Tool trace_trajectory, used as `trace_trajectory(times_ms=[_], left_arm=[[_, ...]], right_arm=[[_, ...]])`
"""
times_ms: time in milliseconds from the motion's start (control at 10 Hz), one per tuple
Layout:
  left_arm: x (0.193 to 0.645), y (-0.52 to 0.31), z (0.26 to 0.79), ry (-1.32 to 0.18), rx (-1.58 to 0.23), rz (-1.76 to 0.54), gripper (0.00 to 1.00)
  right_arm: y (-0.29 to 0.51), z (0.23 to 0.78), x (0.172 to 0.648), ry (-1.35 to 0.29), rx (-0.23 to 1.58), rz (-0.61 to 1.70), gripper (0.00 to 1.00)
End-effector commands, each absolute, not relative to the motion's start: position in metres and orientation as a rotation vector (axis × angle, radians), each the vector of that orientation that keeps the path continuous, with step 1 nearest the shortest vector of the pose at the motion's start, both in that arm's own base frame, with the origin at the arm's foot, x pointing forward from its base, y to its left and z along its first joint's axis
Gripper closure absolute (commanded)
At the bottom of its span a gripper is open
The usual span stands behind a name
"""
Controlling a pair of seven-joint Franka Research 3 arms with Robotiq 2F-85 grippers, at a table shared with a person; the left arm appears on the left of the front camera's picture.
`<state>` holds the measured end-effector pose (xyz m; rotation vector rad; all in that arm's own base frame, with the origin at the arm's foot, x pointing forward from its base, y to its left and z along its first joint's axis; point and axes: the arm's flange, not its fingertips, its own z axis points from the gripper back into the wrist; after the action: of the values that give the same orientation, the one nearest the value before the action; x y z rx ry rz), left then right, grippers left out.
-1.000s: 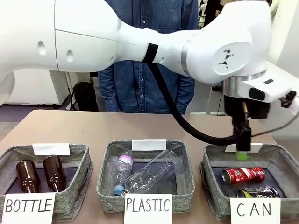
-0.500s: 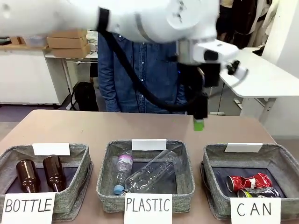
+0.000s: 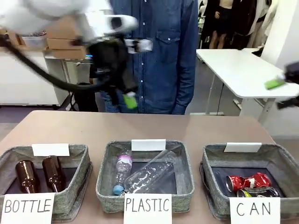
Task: Sort the can waste into the basket.
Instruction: Pick up the can waste from the table and place it in the right Fabric basket.
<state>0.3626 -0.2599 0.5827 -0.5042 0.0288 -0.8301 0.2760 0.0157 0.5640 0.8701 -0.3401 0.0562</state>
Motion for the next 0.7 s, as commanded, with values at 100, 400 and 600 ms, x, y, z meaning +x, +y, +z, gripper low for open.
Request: trace_trajectory(times_ms=[100, 400, 600], left_arm=[[0.317, -0.129, 0.546, -0.227, -0.833, -0.612, 0.00], [0.326, -0.114, 0.549, -0.161, -0.856, -0.593, 0.00], [0.326, -0.114, 0.549, -0.161, -0.856, -0.593, 0.00]], right_arm=[[0.101, 0.550, 0.296, -0.079, 1.077, 0.108, 0.00], [0.115, 0.543, 0.287, -0.098, 1.078, 0.133, 0.00], [0.115, 0.543, 0.287, -0.098, 1.078, 0.133, 0.00]])
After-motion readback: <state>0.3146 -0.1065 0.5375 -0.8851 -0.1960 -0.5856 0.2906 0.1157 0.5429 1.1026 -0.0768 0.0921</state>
